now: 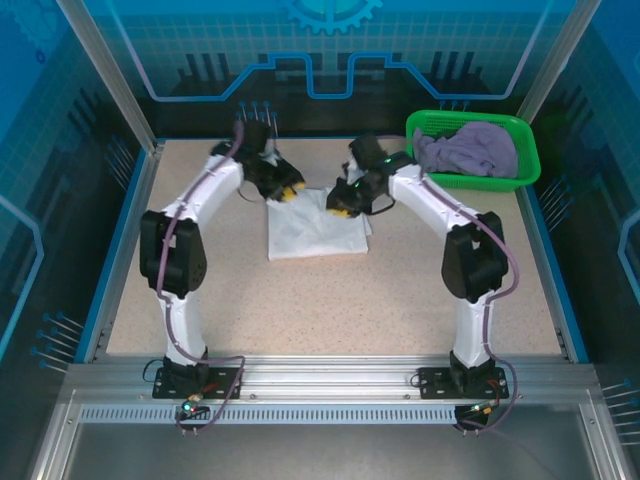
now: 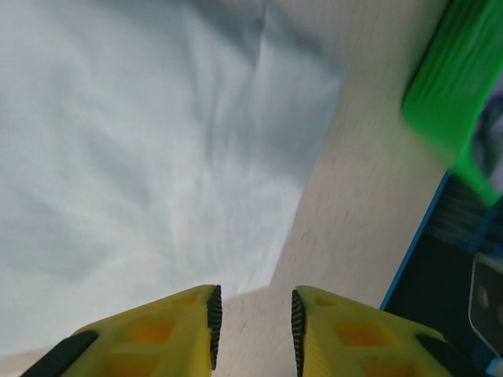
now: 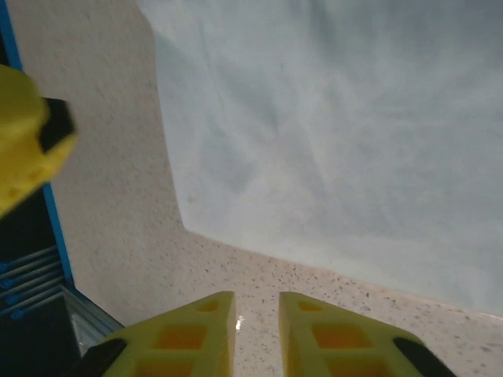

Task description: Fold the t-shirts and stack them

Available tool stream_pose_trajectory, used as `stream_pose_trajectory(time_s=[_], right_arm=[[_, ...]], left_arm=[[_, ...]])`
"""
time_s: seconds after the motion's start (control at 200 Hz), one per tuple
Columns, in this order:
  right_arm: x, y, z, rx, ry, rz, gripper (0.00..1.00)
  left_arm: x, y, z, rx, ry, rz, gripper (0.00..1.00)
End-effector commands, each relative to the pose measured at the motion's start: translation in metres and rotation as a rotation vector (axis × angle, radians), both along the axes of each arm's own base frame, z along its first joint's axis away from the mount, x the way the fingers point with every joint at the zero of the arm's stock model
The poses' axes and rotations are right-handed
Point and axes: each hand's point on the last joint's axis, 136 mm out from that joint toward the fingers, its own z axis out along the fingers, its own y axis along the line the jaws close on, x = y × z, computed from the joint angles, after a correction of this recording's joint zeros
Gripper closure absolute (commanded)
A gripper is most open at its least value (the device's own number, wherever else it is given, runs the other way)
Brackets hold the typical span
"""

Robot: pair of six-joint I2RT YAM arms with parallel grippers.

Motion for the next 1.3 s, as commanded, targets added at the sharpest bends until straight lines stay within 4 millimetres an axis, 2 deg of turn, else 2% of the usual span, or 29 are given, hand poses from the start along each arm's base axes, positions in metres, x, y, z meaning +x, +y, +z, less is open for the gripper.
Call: stream_pose_trajectory(time_s=[0.0,0.14,0.28,0.375,0.495,0.555,0.64,0.74,0.82,0.89,0.98,1.086,1.206,1.296], right_arm=[[0.000,-0.004,-0.071,-0.080,0.083,-0.002,0.83],[-0.017,-0.016,-0.116,-0.143,0.156,-0.007,0.88],[-0.048,-0.030,-0.145,-0.179,0.235,0.001,0.90],[-0.076,-0.036,-0.148,-0.189,0.255,0.030,0.90],[-0.119,-0.034,-0.132,-0.179,0.231,0.149,0.90],[-0.133,-0.036,-0.120,-0.201,0.196,0.207,0.90],[-0.137,-0.035,-0.097,-0.172,0.138,0.244,0.86],[-0.128,-0.016,-0.056,-0.064,0.067,0.267,0.81],[-0.106,-0.005,-0.026,-0.018,-0.005,0.242,0.75],[-0.080,-0.002,-0.016,-0.015,-0.019,0.189,0.75],[-0.045,-0.003,-0.028,-0.060,0.021,0.132,0.79],[-0.012,-0.002,-0.050,-0.066,0.063,0.084,0.81],[0.013,-0.011,-0.074,-0.066,0.116,0.048,0.81],[0.028,-0.029,-0.094,-0.111,0.126,0.028,0.81]], left_arm=[[-0.023,-0.002,-0.066,0.023,0.113,-0.037,0.69],[-0.052,0.011,-0.122,0.081,0.187,-0.056,0.70],[-0.099,0.023,-0.156,0.114,0.290,-0.099,0.72],[-0.139,0.031,-0.155,0.111,0.332,-0.138,0.70],[-0.187,0.039,-0.138,0.100,0.383,-0.193,0.67],[-0.205,0.042,-0.127,0.090,0.391,-0.204,0.67],[-0.214,0.046,-0.112,0.092,0.376,-0.204,0.64],[-0.198,0.042,-0.085,0.082,0.327,-0.209,0.58],[-0.168,0.035,-0.059,0.071,0.254,-0.218,0.55],[-0.137,0.029,-0.042,0.058,0.196,-0.220,0.54],[-0.101,0.025,-0.040,0.057,0.160,-0.220,0.57],[-0.061,0.025,-0.052,0.074,0.108,-0.216,0.62],[-0.028,0.033,-0.077,0.062,0.127,-0.180,0.68],[-0.010,0.042,-0.090,0.083,0.101,-0.148,0.68]])
